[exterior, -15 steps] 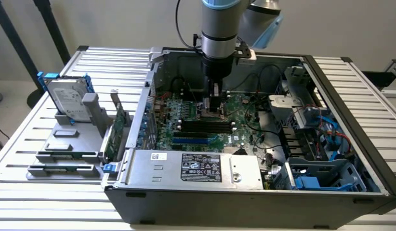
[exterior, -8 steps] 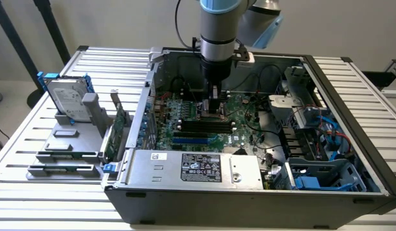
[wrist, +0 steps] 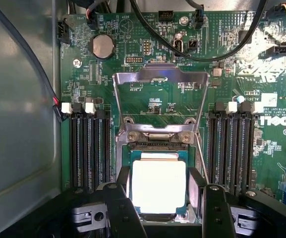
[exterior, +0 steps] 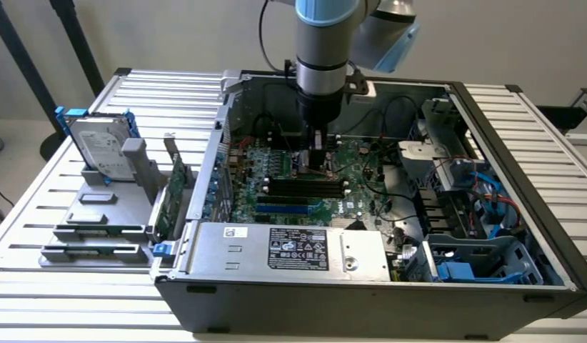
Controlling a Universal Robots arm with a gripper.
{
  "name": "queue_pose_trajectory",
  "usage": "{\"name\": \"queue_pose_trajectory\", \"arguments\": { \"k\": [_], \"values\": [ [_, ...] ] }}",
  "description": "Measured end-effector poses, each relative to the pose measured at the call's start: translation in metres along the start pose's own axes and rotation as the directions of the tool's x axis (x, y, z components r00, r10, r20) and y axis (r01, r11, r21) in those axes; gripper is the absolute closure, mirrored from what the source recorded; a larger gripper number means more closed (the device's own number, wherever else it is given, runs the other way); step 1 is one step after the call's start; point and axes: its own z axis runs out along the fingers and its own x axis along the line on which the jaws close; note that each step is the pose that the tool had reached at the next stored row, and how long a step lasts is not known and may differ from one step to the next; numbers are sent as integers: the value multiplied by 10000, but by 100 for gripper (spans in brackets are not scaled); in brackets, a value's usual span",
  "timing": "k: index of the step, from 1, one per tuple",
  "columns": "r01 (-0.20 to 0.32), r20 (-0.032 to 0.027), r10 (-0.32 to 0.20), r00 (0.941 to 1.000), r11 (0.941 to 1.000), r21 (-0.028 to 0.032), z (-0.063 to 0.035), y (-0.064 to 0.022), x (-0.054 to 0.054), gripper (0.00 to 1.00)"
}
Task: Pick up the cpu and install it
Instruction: 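Place the cpu into insertion slot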
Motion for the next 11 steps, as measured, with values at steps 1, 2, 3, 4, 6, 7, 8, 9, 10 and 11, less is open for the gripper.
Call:
{"name": "queue_pose_trajectory", "arguments": {
  "k": [1, 2, 3, 4, 6, 7, 8, 9, 10, 11],
  "values": [
    [0, 0, 0, 10000, 10000, 0, 7, -2, 0, 45],
    [1, 0, -1, 10000, 10000, 0, 14, -3, -1, 45],
    [2, 0, -2, 10000, 10000, 0, 22, -4, -1, 45],
    [2, 0, -2, 10000, 10000, 0, 28, -5, -2, 45],
    [2, -2, -2, 10000, 10000, 1, 40, -6, -2, 45],
    [1, 0, -1, 10000, 10000, 3, 46, -6, -3, 45],
    [1, 0, -1, 10000, 10000, 4, 54, -7, -3, 45],
    [1, 2, -1, 10000, 10000, 6, 60, -7, -3, 45],
    [1, 2, -1, 10000, 10000, 8, 67, -7, -4, 45],
    [0, 4, 0, 10000, 10000, 10, 74, -8, -4, 45]
  ]
}}
